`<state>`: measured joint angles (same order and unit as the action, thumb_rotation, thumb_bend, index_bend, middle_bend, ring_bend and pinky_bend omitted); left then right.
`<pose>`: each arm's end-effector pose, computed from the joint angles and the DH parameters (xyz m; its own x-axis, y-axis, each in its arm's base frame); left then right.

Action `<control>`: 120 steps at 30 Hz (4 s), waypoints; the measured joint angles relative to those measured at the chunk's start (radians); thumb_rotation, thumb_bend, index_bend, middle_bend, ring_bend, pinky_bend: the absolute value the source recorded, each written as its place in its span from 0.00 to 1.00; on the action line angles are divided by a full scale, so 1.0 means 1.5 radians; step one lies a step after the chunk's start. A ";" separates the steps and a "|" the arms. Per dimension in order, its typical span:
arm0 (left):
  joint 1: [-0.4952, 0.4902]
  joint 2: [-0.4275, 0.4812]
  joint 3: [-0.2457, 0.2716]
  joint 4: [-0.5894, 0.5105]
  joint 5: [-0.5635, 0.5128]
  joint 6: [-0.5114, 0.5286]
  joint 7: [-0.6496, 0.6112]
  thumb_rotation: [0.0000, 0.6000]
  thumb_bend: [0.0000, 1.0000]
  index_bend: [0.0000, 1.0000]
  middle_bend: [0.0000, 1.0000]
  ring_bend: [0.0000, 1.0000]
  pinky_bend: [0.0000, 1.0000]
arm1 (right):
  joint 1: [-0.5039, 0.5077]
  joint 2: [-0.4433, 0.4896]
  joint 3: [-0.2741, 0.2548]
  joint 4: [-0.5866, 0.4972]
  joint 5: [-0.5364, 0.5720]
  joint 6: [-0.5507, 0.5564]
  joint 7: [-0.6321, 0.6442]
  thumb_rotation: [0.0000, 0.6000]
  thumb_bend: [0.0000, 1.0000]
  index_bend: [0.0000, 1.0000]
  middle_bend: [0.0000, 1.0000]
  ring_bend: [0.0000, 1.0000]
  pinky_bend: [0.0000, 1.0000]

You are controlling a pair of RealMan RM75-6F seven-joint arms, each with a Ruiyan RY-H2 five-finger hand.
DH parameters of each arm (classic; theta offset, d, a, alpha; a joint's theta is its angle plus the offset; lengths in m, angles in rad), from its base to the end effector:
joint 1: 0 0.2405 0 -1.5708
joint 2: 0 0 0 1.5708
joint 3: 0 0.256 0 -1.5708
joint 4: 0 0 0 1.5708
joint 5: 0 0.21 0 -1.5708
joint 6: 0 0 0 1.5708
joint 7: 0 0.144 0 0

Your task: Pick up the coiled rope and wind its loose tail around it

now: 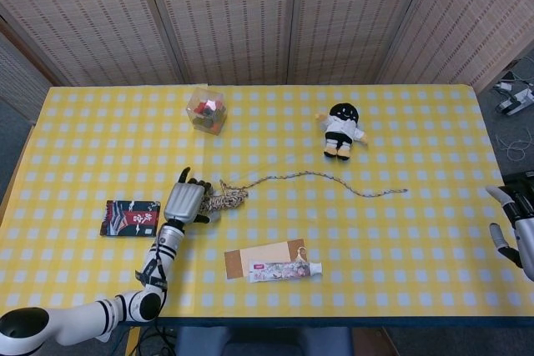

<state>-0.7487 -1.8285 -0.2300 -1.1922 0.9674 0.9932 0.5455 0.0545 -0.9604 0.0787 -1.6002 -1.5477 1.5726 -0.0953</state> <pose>-0.1585 0.3549 -0.0749 0.5113 0.2386 0.8256 0.8553 -0.2349 -0.4618 -0.3116 -0.1772 0.2235 0.6190 0.1119 0.7774 -0.7812 -0.0143 0.6241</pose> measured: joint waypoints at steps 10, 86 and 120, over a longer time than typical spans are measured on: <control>-0.012 -0.024 -0.007 0.035 -0.010 0.005 0.013 0.69 0.20 0.55 0.47 0.35 0.00 | -0.005 0.001 -0.001 0.002 0.003 0.002 0.004 1.00 0.39 0.22 0.25 0.10 0.16; 0.077 0.242 0.009 -0.304 0.203 0.127 -0.198 0.84 0.20 0.73 0.60 0.42 0.00 | 0.388 -0.260 0.074 0.002 0.330 -0.419 -0.417 1.00 0.30 0.32 0.14 0.00 0.00; 0.083 0.237 0.021 -0.319 0.206 0.131 -0.187 0.84 0.20 0.73 0.60 0.42 0.00 | 0.453 -0.506 0.060 0.316 0.382 -0.450 -0.362 1.00 0.33 0.45 0.05 0.00 0.00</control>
<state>-0.6240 -1.4732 -0.1980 -1.6708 1.2763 1.1902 0.2651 0.7346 -1.7189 0.1680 -1.1266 -0.9744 0.8969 -0.6387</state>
